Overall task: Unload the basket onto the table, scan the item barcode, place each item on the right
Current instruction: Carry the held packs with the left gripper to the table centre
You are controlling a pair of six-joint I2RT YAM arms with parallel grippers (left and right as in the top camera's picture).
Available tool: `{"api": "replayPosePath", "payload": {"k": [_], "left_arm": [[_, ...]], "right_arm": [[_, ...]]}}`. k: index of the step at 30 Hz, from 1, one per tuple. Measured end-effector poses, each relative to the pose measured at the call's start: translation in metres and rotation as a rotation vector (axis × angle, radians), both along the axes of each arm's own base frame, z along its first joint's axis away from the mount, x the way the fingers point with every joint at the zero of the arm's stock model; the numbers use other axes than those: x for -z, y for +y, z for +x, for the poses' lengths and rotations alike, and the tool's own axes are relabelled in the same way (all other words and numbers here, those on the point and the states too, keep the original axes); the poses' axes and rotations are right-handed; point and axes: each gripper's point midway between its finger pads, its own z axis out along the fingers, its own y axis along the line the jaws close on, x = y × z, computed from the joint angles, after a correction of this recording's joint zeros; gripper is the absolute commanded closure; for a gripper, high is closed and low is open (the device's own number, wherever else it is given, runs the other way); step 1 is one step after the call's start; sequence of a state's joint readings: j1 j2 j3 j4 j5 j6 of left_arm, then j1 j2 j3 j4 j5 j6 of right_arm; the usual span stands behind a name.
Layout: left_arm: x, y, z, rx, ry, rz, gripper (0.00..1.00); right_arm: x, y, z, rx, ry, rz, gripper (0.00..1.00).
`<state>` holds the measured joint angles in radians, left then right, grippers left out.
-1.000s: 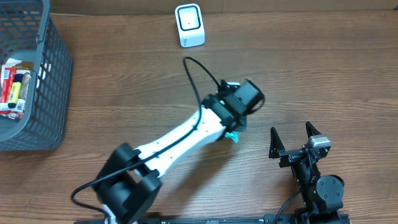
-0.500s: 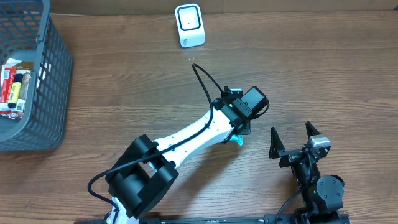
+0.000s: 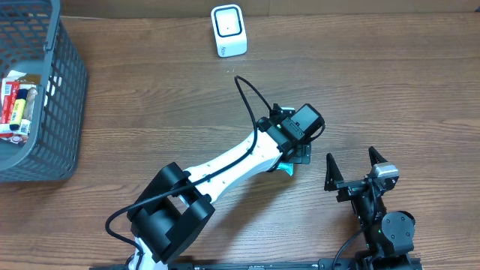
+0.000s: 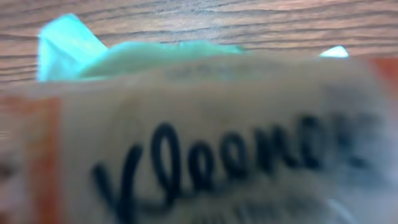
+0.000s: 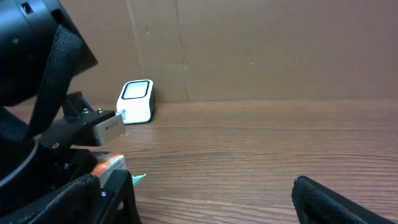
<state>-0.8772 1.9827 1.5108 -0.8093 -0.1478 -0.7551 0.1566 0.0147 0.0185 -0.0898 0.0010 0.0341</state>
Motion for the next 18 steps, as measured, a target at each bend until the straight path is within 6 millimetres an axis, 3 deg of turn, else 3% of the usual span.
{"api": "replayPosePath", "payload": {"k": [3, 11, 18], "left_arm": [[-0.02, 0.0, 0.004, 0.013, -0.017, 0.02, 0.0], [-0.099, -0.003, 0.018, 0.006, -0.119, -0.017, 0.0], [-0.1, 0.006, 0.011, 0.015, -0.094, 0.017, 0.0]], "right_arm": [[0.0, 0.0, 0.0, 0.0, 0.0, 0.0, 0.0], [0.0, 0.0, 0.0, 0.0, 0.0, 0.0, 0.0], [0.0, 0.0, 0.0, 0.0, 0.0, 0.0, 0.0]]}}
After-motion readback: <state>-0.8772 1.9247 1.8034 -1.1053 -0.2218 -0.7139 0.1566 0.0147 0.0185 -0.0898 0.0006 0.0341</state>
